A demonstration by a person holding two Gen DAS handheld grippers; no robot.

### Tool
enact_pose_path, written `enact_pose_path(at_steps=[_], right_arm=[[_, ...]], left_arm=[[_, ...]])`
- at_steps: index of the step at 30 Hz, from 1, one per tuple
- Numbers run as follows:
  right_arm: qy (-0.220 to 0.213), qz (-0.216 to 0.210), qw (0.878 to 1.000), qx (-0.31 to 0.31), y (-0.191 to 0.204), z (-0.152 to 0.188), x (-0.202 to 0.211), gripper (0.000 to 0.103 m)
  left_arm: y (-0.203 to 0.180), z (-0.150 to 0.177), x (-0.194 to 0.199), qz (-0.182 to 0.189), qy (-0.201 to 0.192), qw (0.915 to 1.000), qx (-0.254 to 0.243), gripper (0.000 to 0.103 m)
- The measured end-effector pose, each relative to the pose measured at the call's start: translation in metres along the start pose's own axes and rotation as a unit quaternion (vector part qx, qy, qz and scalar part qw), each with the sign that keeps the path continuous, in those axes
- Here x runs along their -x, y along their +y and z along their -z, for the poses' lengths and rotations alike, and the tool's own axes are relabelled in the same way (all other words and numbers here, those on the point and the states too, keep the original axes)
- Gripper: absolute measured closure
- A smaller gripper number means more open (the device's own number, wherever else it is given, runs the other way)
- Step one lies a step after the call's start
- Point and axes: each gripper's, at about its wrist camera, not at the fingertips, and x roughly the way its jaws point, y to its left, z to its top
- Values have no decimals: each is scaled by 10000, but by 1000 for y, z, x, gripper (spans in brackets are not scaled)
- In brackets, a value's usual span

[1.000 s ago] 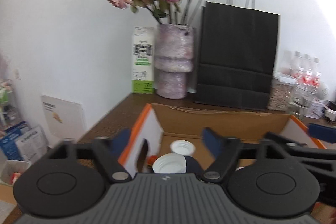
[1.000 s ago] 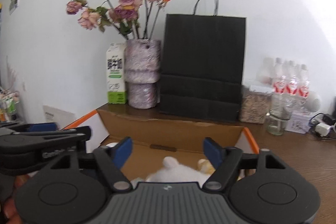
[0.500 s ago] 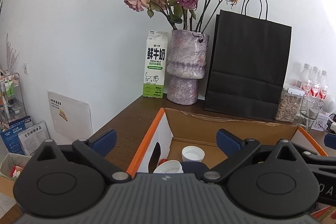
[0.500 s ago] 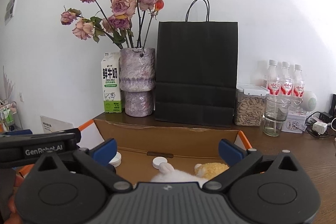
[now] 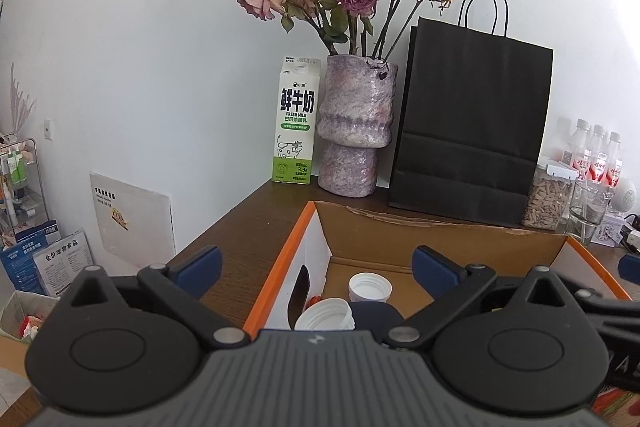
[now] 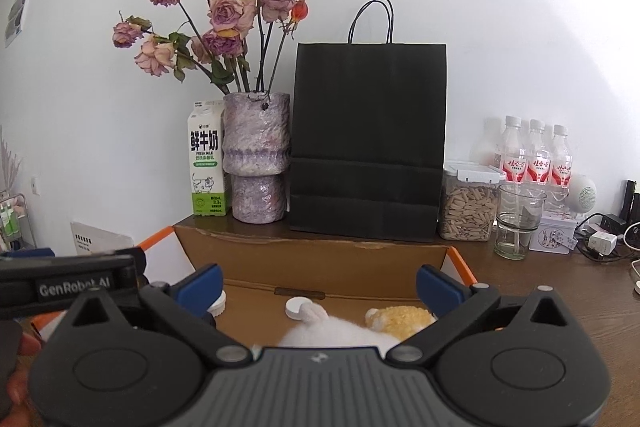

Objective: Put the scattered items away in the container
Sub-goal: 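Move both grippers back out of the box toward the white jug and red rose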

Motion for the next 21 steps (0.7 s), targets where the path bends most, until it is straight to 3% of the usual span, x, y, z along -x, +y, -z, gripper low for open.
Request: enact_pose_path(at_steps=[21], right_arm=[[-304,254,9992,-24,-17,26,48,0]], left_arm=[[-2,29,28,120,-341,9985,-402,0]])
